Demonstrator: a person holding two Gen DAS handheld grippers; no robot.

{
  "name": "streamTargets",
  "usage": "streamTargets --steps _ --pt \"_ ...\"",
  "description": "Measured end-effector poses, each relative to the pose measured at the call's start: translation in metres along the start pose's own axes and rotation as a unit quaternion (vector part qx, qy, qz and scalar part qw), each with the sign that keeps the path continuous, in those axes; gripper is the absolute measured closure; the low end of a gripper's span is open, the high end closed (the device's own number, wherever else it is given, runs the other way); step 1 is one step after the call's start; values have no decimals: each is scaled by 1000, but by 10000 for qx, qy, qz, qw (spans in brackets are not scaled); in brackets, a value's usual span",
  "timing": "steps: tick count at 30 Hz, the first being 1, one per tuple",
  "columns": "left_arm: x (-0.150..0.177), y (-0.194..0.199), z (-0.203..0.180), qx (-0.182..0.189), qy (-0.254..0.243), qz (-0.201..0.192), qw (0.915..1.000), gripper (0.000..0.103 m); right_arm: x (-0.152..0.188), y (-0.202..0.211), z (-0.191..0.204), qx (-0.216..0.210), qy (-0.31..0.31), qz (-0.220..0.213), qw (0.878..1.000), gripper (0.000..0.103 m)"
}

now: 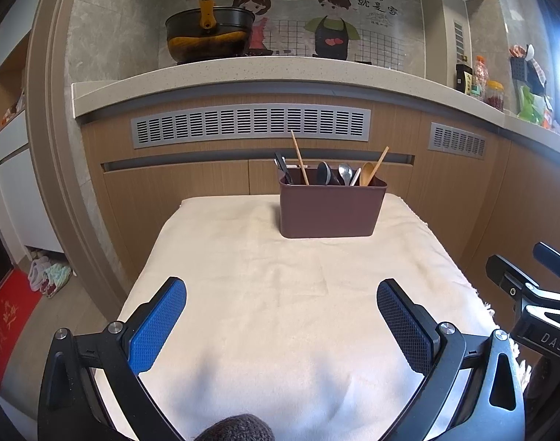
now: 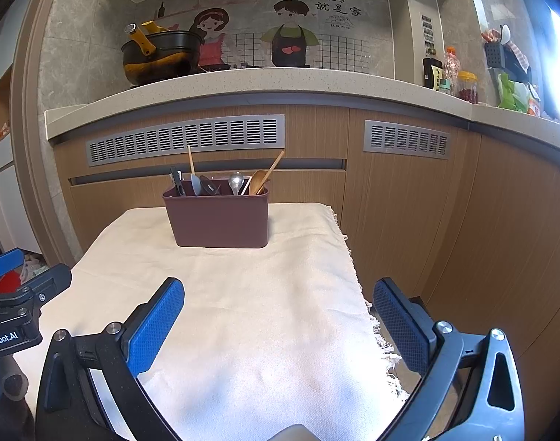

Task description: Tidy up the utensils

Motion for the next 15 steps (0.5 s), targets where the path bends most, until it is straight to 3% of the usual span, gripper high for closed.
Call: streamTargets --steps 15 --pt "5 -1 -3 27 -57 57 10000 0 3 -3 -2 25 -23 34 10000 0"
Point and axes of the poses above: each gripper's, at about its wrist camera, not at the fingertips, and y roughly against the way its jaws point, z to its left, x to its underside, the point moved 2 cm from there along -y, roughly the way its jaws point, and after that the axes turned 6 degrees about z, right-handed, at the moved point
